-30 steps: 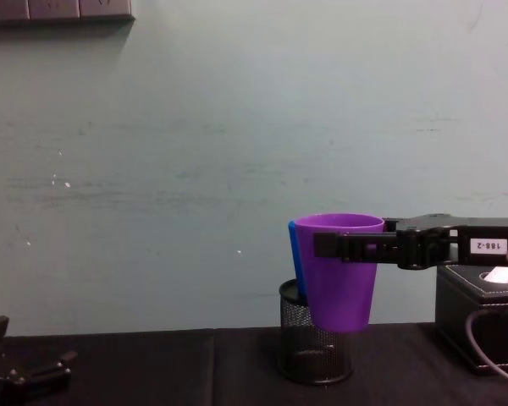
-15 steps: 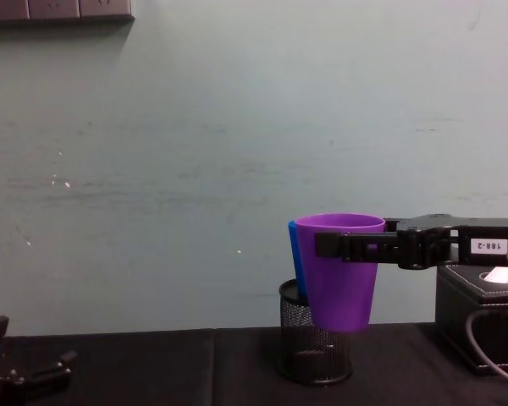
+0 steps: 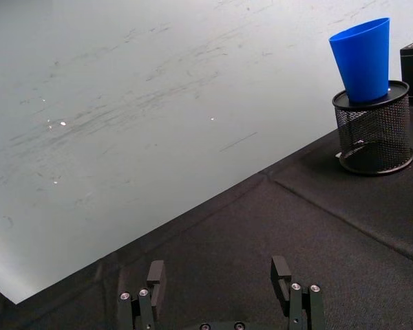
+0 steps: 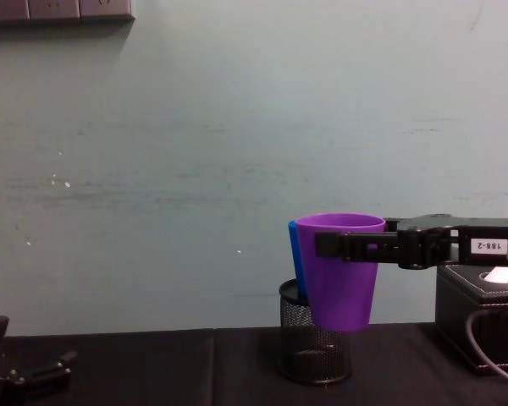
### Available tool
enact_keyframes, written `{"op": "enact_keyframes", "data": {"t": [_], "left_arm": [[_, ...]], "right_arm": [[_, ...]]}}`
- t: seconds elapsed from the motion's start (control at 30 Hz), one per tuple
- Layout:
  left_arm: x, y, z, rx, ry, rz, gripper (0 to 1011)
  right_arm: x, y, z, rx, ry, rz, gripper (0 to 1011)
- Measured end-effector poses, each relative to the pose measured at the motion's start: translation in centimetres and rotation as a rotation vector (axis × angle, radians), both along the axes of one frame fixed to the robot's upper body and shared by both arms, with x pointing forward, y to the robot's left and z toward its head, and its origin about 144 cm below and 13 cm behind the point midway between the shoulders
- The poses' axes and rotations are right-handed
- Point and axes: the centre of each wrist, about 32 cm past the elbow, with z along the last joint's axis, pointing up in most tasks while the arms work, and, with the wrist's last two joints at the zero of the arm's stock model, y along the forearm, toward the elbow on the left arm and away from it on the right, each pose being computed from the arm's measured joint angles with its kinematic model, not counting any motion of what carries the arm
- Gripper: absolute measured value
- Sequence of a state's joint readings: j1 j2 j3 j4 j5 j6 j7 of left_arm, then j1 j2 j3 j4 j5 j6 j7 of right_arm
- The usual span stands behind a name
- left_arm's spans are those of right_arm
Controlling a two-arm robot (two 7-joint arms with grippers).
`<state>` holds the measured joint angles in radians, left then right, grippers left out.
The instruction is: Pick up one cup with a gripper and tap it against the other cup.
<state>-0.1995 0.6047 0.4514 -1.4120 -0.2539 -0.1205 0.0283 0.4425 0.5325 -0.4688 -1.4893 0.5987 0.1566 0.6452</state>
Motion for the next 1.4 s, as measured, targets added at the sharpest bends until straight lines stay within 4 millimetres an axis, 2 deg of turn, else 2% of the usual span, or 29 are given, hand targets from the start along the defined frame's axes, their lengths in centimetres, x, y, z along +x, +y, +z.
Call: {"op": "enact_keyframes", "data": {"t": [1.4], "left_arm": [[0.00, 0.00, 0.00, 0.000, 0.000, 0.000, 1000]], "right_arm": [[0.00, 0.01, 0.00, 0.000, 0.000, 0.001, 738]]}}
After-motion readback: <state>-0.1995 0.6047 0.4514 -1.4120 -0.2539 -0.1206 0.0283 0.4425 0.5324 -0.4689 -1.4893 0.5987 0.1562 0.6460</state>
